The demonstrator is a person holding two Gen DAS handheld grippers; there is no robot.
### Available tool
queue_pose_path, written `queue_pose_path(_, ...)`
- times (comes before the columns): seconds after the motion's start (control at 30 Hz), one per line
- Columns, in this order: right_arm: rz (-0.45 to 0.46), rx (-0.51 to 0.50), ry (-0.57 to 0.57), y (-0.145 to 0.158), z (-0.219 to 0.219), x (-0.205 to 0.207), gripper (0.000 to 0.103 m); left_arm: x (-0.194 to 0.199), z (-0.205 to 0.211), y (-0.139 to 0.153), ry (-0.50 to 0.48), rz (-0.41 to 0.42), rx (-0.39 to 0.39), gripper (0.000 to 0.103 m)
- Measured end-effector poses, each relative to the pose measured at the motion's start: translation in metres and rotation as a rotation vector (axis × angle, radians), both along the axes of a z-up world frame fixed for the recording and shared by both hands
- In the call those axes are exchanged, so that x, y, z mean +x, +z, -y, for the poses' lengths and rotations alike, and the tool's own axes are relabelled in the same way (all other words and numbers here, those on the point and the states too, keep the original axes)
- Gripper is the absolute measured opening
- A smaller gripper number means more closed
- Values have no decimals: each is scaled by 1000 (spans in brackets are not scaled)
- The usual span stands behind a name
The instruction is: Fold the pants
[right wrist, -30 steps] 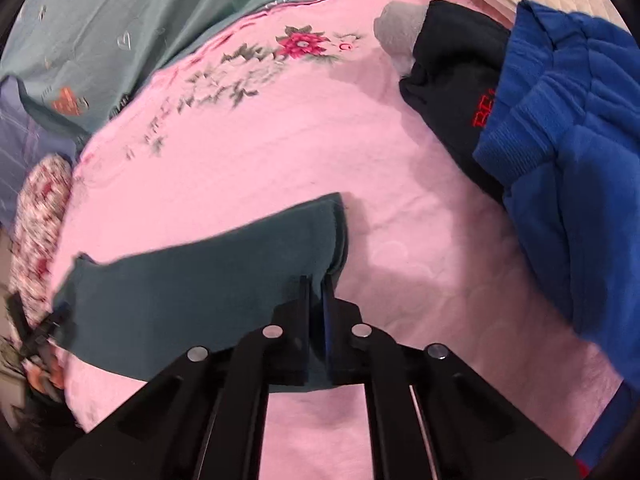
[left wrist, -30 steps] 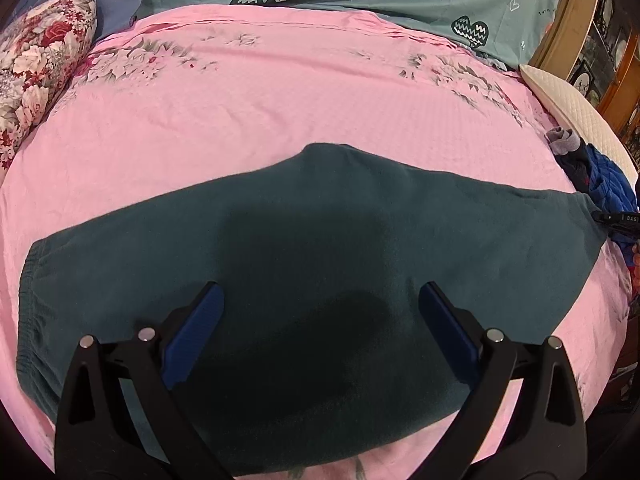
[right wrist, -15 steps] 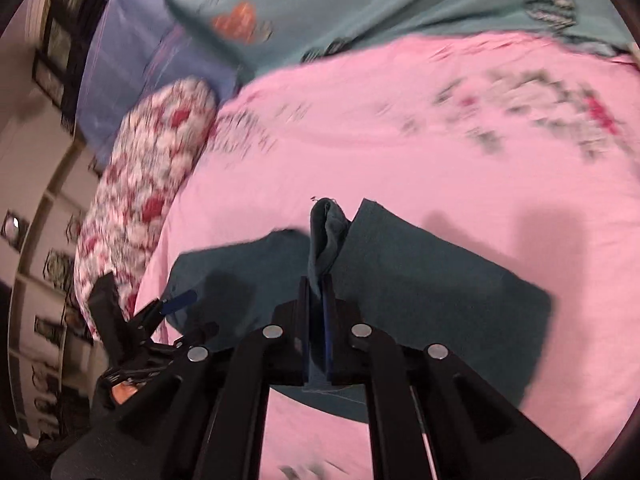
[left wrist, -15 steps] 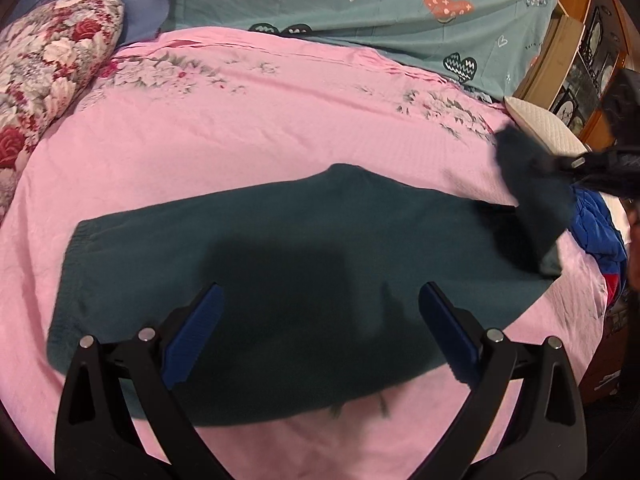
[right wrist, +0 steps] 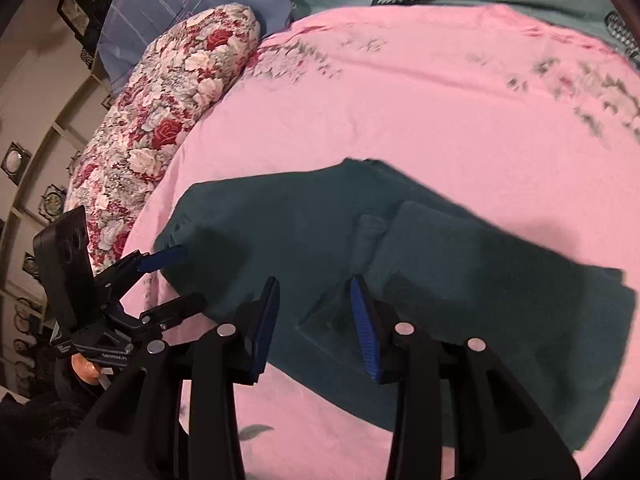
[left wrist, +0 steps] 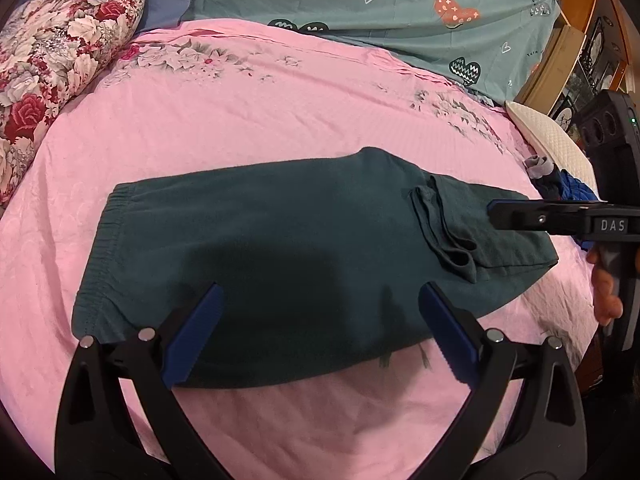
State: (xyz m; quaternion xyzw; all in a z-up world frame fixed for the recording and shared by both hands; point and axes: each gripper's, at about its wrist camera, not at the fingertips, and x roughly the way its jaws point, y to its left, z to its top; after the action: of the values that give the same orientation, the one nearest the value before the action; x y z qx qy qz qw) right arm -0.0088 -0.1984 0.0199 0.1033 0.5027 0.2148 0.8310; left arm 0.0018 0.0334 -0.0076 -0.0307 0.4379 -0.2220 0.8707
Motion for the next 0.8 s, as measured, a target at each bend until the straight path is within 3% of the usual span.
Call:
queue_pose_path(0.1, 21, -169, 18, -3, -9, -6, 38, -1, 2, 1, -1, 4, -4, 99)
queue_pose_path(0.2, 16, -268, 86, -21, -28, -13, 37, -2, 3, 1, -4, 3, -5, 99)
queue_pose_path(0.3, 27, -325, 89, -36, -27, -15, 25, -4, 4, -1, -7, -2, 3, 99)
queue_pose_path(0.4, 39, -240, 72, -34, -13, -13, 4, -5, 3, -1, -3, -3, 7, 99)
queue_pose_path(0.53, 55, -66, 26, -20, 17, -15, 4, -3, 0, -3, 7, -12, -3, 99)
queue_pose_path(0.63, 80, 7, -6, -6, 34, -17, 3, -3, 0, -3, 3, -12, -3, 99)
queue_pose_path(0.8, 105, 3, 72, 10, 4, -15, 3, -3, -2, -3, 5, -10, -8, 99)
